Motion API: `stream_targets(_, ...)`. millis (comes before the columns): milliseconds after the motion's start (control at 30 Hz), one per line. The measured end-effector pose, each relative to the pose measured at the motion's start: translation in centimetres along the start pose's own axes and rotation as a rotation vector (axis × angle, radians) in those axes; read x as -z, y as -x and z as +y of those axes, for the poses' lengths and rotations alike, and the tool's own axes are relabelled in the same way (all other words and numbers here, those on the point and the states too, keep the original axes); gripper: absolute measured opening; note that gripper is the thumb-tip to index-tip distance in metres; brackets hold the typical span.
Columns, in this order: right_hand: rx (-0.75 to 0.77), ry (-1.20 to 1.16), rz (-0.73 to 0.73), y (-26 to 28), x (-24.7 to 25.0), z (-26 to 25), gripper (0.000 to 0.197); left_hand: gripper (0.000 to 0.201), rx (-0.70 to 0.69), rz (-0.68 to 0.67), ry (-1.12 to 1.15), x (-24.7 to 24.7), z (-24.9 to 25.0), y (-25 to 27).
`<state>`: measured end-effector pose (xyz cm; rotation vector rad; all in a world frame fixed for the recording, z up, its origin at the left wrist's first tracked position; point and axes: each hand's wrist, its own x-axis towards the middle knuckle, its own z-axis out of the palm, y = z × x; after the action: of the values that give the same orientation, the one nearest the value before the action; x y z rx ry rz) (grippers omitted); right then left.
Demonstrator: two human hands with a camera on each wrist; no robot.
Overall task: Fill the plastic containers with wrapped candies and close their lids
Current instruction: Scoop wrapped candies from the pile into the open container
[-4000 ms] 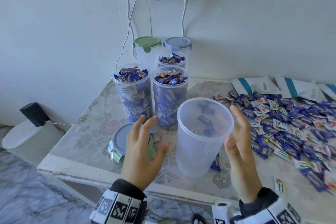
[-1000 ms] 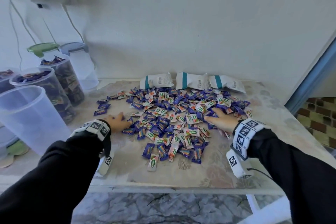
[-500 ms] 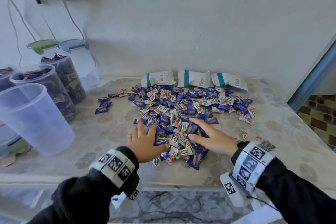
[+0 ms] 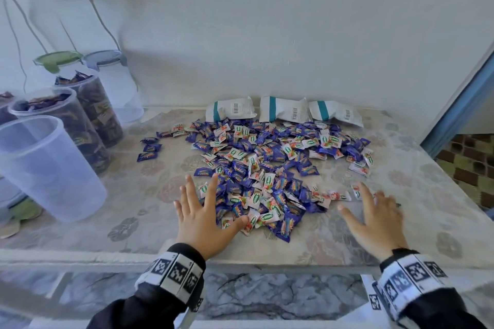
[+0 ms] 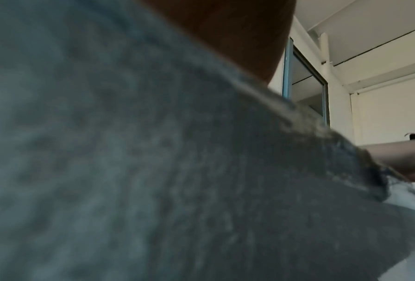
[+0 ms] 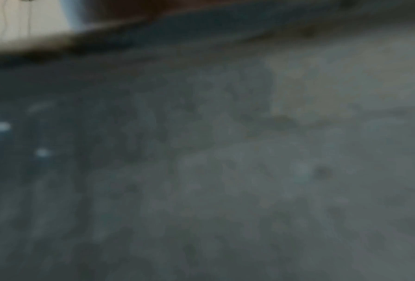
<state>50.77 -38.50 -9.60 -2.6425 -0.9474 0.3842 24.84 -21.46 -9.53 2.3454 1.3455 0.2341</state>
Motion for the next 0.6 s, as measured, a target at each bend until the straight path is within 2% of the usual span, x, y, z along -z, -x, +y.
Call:
stream_targets(133,0.208,-0.146,-0.032,0.3,-1.7,-2.0,0.092,0.118,-0.066,-0.013,-0.029,-1.2,0.6,-0.4)
stream_targets(233,0.348,-0.216,-0.08,1.0,-3.4,-4.3,0.088,0.116,-0.093,-0.043,-0.141,-2.2,0.7,-0.3)
stream_targets(333,0.434,-0.297,-0.088,1.6,-4.3,-6.2,0.086,0.112,-0.091,-0.007,-0.17,-2.6,0.3,-0.5)
stream_targets(467,0.415,-0.06,-0.034,2.0,-4.3,-7.6,0.097,0.088,-0.02,0.043,-0.138,-2.4,0.4,-0.6)
stream_targets(600,0.408,0.085,-0.107,1.5,-4.6,-8.6,0.102,0.088,0.018,0.01,-0.14,-2.1,0.9,-0.5)
